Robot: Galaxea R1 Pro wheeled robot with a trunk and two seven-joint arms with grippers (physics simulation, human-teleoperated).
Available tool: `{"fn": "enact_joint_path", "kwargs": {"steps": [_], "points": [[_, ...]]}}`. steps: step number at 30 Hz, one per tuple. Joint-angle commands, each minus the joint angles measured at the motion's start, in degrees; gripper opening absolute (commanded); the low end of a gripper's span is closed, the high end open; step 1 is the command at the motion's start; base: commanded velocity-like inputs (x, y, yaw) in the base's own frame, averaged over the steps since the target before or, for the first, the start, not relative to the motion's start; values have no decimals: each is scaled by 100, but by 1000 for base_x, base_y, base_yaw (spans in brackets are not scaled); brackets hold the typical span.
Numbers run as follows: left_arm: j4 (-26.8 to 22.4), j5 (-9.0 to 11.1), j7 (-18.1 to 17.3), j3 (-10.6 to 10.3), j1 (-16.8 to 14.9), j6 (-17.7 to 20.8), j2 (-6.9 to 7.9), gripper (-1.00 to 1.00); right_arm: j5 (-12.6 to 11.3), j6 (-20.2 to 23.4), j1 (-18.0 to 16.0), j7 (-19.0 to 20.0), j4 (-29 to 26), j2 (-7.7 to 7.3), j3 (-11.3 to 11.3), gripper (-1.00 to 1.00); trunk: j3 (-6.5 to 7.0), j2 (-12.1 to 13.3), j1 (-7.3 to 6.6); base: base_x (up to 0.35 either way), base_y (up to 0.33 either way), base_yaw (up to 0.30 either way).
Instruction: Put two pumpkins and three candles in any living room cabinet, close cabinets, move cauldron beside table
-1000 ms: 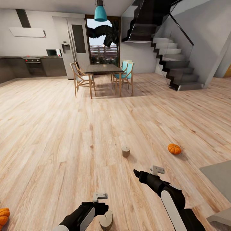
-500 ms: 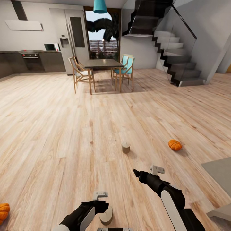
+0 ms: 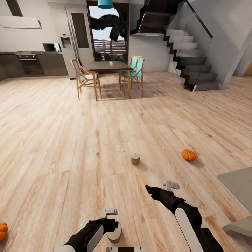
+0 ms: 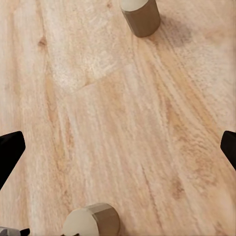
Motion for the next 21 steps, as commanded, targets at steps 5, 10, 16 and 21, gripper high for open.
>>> {"fn": "enact_joint_path", "kwargs": {"steps": [5,10,16,21], "points": [[-30,61,38,-48,5,23,19,100,-63,14,-2,-55,-7,-2,5,100,-4,-2,-1,0,0,-8],[-36,62,35,-49,6,29,28,100,-62,20,4,-55,-7,-2,2,100,-4,-2,-1,0,0,-19],[-33,62,35,-49,7,30,35,100,-59,23,5,-55,-2,-2,7,100,-3,-2,-1,0,0,-164],[-30,62,31,-49,7,35,42,100,-55,22,5,-55,-1,-1,10,100,-2,-2,-1,0,39,-89]]}}
